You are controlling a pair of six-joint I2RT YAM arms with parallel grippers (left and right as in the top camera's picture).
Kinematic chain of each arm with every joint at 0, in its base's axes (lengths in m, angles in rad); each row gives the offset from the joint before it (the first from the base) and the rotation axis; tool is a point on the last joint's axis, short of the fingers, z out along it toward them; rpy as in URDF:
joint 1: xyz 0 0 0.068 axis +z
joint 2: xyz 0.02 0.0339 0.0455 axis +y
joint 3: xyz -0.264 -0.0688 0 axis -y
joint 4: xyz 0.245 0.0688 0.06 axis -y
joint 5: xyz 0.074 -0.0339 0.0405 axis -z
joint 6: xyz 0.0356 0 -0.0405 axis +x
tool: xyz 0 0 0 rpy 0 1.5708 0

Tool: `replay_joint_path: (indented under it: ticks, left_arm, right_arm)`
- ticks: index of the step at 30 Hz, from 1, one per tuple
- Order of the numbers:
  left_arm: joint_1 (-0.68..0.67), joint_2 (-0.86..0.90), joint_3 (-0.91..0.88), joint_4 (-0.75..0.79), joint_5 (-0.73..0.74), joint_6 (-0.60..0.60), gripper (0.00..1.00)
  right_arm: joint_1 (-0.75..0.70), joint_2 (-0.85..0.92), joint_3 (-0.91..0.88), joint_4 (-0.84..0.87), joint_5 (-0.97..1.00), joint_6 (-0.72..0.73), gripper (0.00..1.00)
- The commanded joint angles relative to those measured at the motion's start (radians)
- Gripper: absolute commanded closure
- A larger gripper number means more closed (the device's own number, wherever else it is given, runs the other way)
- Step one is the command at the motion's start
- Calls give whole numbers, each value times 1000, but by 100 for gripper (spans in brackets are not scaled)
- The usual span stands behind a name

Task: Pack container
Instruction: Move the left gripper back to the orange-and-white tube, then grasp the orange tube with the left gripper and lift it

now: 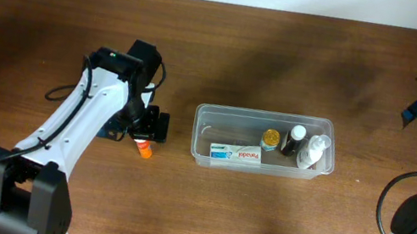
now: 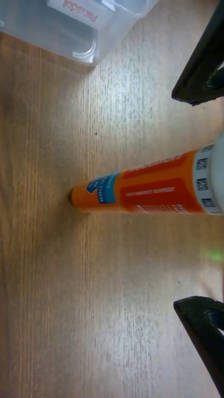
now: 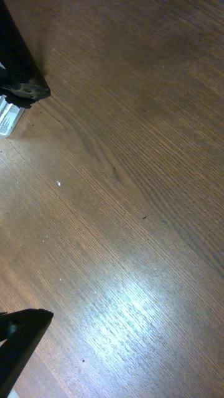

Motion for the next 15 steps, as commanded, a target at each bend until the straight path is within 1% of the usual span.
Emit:
replay_joint_path:
  ticks: [1, 4, 7, 8, 9, 14, 15]
  left_arm:
    - [0, -13, -19, 11, -8, -18, 2]
    - [0, -13, -20, 30, -8, -18, 11]
    - [0, -13, -20, 34, -8, -18, 30]
    - [0, -13, -20, 32, -7, -18, 35]
    - [0, -12, -20, 31, -7, -18, 36]
    - [0, -12, -20, 24, -7, -19, 37]
    - [0, -12, -20, 20, -7, -19, 40]
  right_arm:
    - [0, -4, 0, 0, 5, 9, 2]
    - [0, -4, 0, 0, 5, 9, 2]
    - [0, -4, 0, 0, 5, 9, 1]
    - [0, -4, 0, 0, 5, 9, 2]
    - [0, -4, 0, 0, 5, 9, 2]
    - [0, -4, 0, 0, 5, 9, 2]
    - [0, -4, 0, 0, 5, 9, 2]
